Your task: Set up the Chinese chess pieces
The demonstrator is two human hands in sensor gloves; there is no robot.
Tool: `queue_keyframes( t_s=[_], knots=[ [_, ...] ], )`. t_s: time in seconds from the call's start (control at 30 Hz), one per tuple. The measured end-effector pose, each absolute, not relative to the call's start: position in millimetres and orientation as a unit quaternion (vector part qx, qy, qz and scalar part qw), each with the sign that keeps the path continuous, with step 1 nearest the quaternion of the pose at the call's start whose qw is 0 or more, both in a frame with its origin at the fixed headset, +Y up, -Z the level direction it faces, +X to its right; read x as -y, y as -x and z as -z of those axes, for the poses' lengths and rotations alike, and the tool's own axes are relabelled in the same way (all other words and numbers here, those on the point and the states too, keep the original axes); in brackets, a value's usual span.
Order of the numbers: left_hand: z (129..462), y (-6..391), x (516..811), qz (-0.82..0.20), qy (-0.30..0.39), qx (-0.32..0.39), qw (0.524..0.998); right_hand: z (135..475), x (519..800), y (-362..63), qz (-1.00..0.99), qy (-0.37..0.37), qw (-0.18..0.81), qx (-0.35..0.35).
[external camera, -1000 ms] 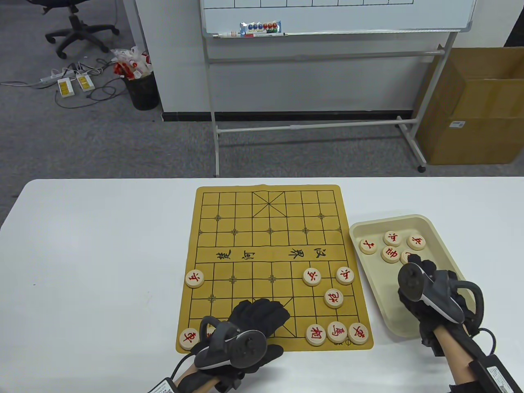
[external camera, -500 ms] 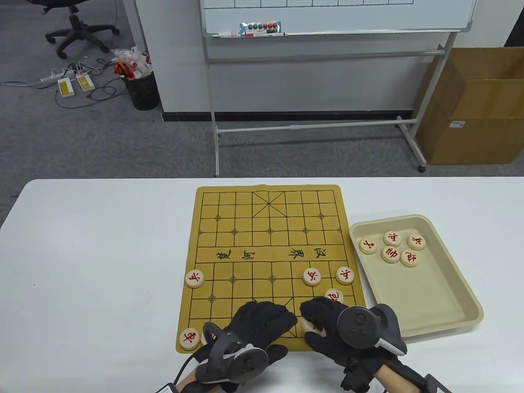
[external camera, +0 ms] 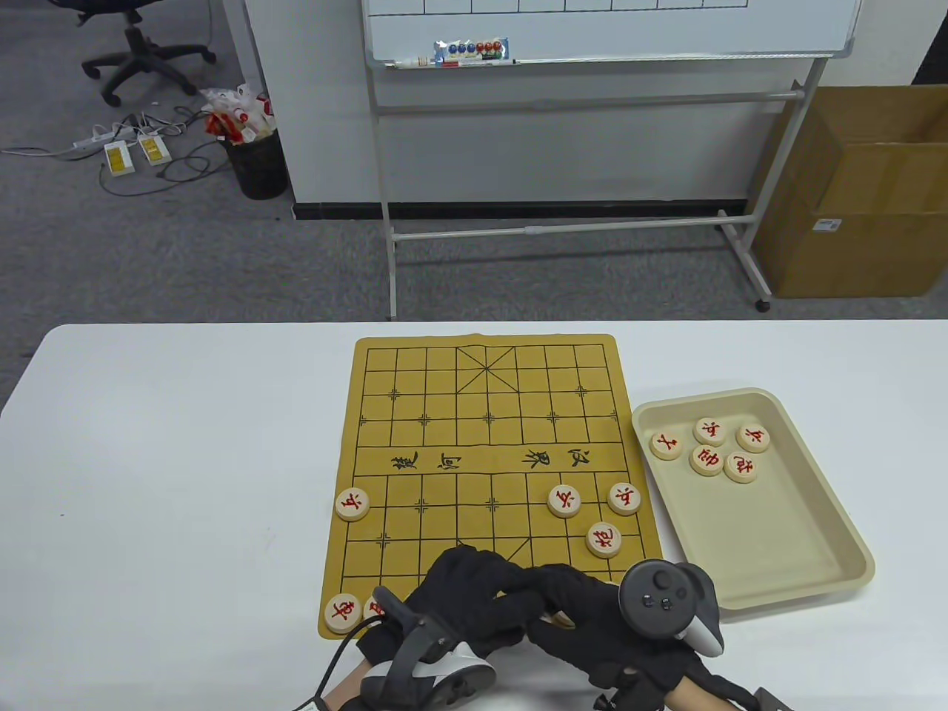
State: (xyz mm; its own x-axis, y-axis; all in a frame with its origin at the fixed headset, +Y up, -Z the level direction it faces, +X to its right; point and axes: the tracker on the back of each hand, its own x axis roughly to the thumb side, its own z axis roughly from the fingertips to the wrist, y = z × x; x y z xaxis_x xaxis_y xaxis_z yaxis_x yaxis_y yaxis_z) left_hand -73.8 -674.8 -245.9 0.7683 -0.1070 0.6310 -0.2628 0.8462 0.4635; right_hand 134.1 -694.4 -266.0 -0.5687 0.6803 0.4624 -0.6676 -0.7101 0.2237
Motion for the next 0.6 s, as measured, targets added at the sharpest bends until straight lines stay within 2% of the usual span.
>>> queue_keyframes(
  t_s=[0.07,0.17,0.37,0.47,0.6],
  knots=[
    [257.5,81.6,676.3,-0.016,-0.255,0.308,0.916,260.9,691.5,-136.7,-0.912,-0.269,0.307,0.048],
    [275.4,91.9,687.9,0.025,-0.208,0.272,0.939,257.4,689.8,-139.6,-0.926,-0.270,0.248,0.086],
    [301.9,91.8,720.0,0.094,-0.102,0.247,0.959,258.0,691.4,-143.4,-0.930,-0.262,0.248,0.078],
    [306.0,86.4,729.4,0.104,-0.070,0.249,0.960,257.7,691.2,-143.8,-0.930,-0.260,0.247,0.072],
    [305.0,77.5,738.5,0.163,-0.069,0.247,0.953,257.4,691.3,-143.9,-0.931,-0.261,0.246,0.069]
  ],
)
